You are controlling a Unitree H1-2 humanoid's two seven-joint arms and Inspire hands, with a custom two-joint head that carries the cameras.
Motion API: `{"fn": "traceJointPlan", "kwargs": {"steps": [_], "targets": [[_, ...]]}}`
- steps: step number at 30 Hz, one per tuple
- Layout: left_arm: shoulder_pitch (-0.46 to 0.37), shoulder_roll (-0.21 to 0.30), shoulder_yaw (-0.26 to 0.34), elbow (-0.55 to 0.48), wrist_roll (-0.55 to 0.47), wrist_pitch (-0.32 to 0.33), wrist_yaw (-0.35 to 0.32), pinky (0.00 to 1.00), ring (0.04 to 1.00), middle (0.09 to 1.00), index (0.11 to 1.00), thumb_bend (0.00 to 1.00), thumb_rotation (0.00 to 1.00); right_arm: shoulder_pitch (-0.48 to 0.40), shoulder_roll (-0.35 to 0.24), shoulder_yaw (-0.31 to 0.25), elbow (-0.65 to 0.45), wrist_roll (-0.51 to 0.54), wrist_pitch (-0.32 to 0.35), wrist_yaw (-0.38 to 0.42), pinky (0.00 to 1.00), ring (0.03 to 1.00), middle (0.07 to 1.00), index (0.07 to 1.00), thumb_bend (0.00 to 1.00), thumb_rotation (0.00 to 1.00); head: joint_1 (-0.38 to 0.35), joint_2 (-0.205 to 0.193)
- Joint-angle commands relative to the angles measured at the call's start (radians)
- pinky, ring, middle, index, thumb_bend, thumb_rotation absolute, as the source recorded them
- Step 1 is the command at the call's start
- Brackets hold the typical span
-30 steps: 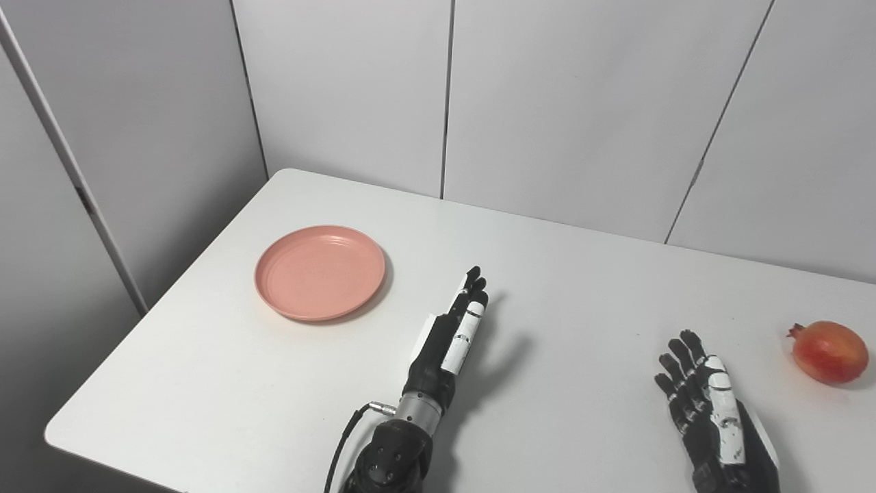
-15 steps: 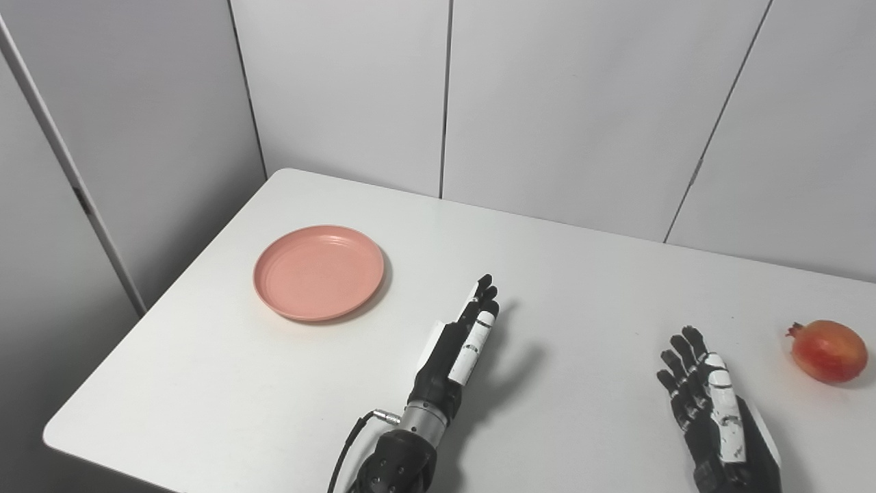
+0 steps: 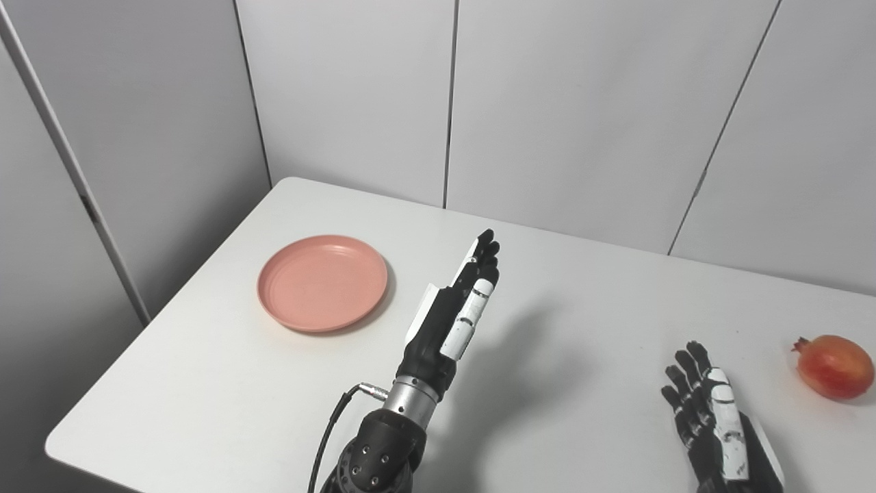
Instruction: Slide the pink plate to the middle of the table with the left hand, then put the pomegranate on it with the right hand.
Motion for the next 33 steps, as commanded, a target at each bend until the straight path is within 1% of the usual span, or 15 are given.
{"fn": "traceJointPlan", "kwargs": {"steps": [1, 3, 6, 9, 13, 17, 19, 21, 23, 27, 30, 33], "targets": [[-0.057, 0.002, 0.011, -0.046, -0.009, 0.019, -0.002, 1.00, 0.995, 1.000, 1.000, 0.48, 1.00, -0.033, 0.006, 0.001, -0.011, 0.003, -0.023, 0.004, 1.00, 1.000, 1.000, 1.000, 0.17, 1.00, 0.001, 0.000], [-0.066, 0.004, 0.020, -0.053, -0.010, 0.031, -0.001, 1.00, 0.998, 1.000, 1.000, 0.47, 1.00, -0.033, 0.006, 0.001, -0.012, 0.004, -0.019, 0.004, 1.00, 1.000, 1.000, 1.000, 0.18, 1.00, 0.001, -0.001], [-0.083, 0.013, 0.042, -0.046, -0.022, 0.012, 0.005, 1.00, 0.995, 1.000, 1.000, 0.45, 1.00, -0.032, 0.007, 0.002, -0.012, 0.005, -0.019, 0.003, 1.00, 1.000, 1.000, 1.000, 0.18, 1.00, 0.007, -0.007], [-0.098, 0.028, 0.077, -0.042, -0.050, 0.004, 0.005, 1.00, 0.993, 0.998, 0.998, 0.45, 1.00, -0.031, 0.007, 0.002, -0.013, 0.014, -0.014, 0.008, 1.00, 1.000, 1.000, 1.000, 0.18, 1.00, 0.012, -0.010], [-0.120, 0.060, 0.121, -0.041, -0.071, -0.008, 0.002, 1.00, 0.998, 0.999, 0.999, 0.45, 1.00, -0.031, 0.009, 0.003, -0.019, 0.009, -0.006, 0.000, 1.00, 1.000, 1.000, 1.000, 0.17, 1.00, 0.018, -0.012], [-0.140, 0.104, 0.162, -0.027, -0.085, -0.032, 0.000, 1.00, 1.000, 1.000, 1.000, 0.46, 1.00, -0.032, 0.009, 0.001, -0.021, 0.013, -0.006, 0.001, 1.00, 1.000, 1.000, 1.000, 0.16, 1.00, 0.023, -0.010], [-0.149, 0.118, 0.193, -0.019, -0.093, -0.032, 0.013, 1.00, 0.985, 0.990, 0.979, 0.48, 1.00, -0.032, 0.008, 0.000, -0.020, 0.011, -0.010, 0.001, 1.00, 1.000, 1.000, 1.000, 0.15, 1.00, 0.024, -0.010], [-0.158, 0.131, 0.220, -0.022, -0.095, -0.018, 0.027, 0.99, 0.976, 0.977, 0.966, 0.47, 1.00, -0.032, 0.006, 0.000, -0.022, 0.011, -0.010, 0.002, 1.00, 1.000, 1.000, 1.000, 0.15, 1.00, 0.028, -0.009], [-0.167, 0.144, 0.244, -0.028, -0.102, -0.008, 0.032, 0.99, 0.978, 0.980, 0.967, 0.48, 1.00, -0.030, 0.006, 0.000, -0.026, 0.014, -0.004, 0.002, 1.00, 1.000, 1.000, 1.000, 0.15, 1.00, 0.030, -0.009], [-0.177, 0.167, 0.281, -0.031, -0.118, -0.008, 0.034, 0.99, 0.975, 0.984, 0.970, 0.51, 1.00, -0.029, 0.006, 0.000, -0.032, 0.015, 0.001, 0.001, 1.00, 1.000, 1.000, 1.000, 0.16, 1.00, 0.034, -0.011], [-0.188, 0.181, 0.313, -0.035, -0.130, 0.013, 0.054, 0.98, 0.971, 0.987, 0.979, 0.43, 1.00, -0.029, 0.004, -0.001, -0.025, 0.019, -0.010, 0.008, 1.00, 1.000, 1.000, 1.000, 0.17, 1.00, 0.037, -0.008], [-0.194, 0.198, 0.337, -0.031, -0.142, 0.015, 0.060, 0.98, 0.965, 0.979, 0.971, 0.41, 1.00, -0.029, 0.002, -0.001, -0.028, 0.020, -0.005, 0.008, 1.00, 1.000, 1.000, 1.000, 0.17, 1.00, 0.040, -0.007]]}}
